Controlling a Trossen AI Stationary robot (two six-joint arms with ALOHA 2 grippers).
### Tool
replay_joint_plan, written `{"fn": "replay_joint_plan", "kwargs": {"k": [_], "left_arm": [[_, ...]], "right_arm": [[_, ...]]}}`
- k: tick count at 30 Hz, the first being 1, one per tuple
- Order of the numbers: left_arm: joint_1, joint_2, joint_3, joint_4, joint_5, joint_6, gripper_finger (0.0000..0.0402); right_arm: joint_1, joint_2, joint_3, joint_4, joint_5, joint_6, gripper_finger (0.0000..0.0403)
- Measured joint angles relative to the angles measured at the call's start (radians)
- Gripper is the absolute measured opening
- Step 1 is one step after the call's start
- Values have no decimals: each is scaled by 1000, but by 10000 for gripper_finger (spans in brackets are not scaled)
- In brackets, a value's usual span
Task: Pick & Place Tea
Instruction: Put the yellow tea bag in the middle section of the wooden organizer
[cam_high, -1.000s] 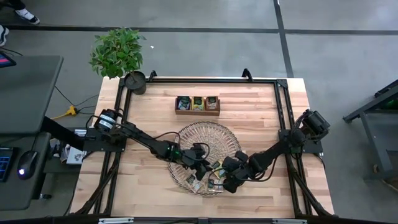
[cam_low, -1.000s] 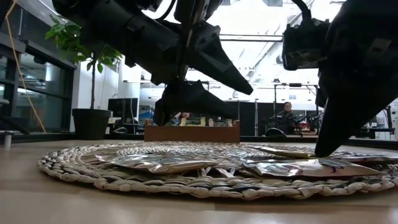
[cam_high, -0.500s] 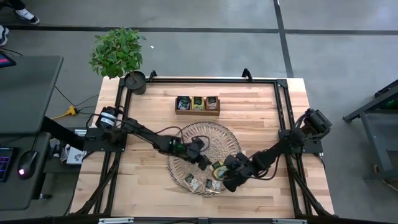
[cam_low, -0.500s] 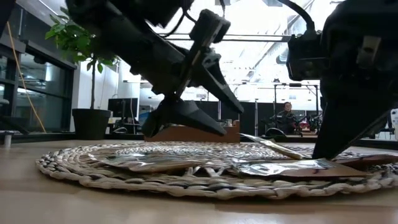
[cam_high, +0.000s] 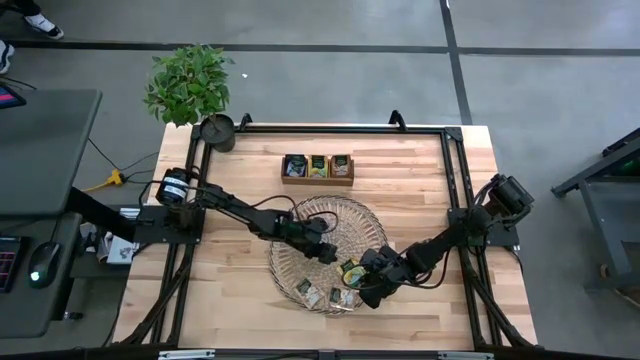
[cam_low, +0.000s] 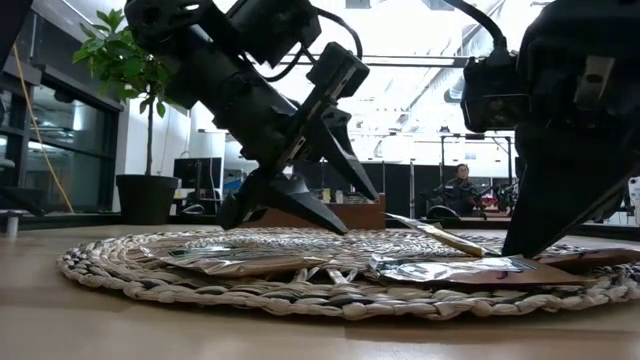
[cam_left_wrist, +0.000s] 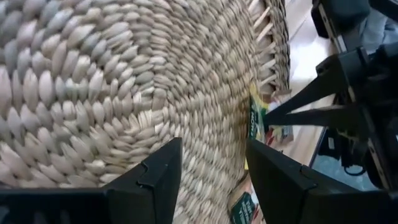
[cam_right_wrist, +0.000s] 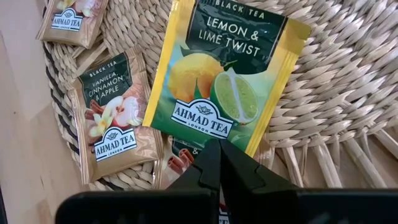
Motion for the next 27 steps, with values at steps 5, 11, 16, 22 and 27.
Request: {"fn": "replay_joint_plan", "kwargs": {"k": [5, 11, 16, 22, 27], "left_arm": [[0, 0, 0, 0, 28, 2, 177], [0, 34, 44, -1, 50, 21, 177], [0, 128, 156, -17, 107, 66, 177], [0, 184, 256, -105, 148, 89, 177], [1, 188, 272, -149, 179, 94, 177]], "right_arm": [[0, 1, -1, 0, 10, -10, 0], [0, 1, -1, 0, 18, -18, 0], [0, 2, -1, 3, 24, -20, 0], [0, 2, -1, 2, 12, -24, 0], [-1, 2, -1, 9, 14, -26, 0]]}}
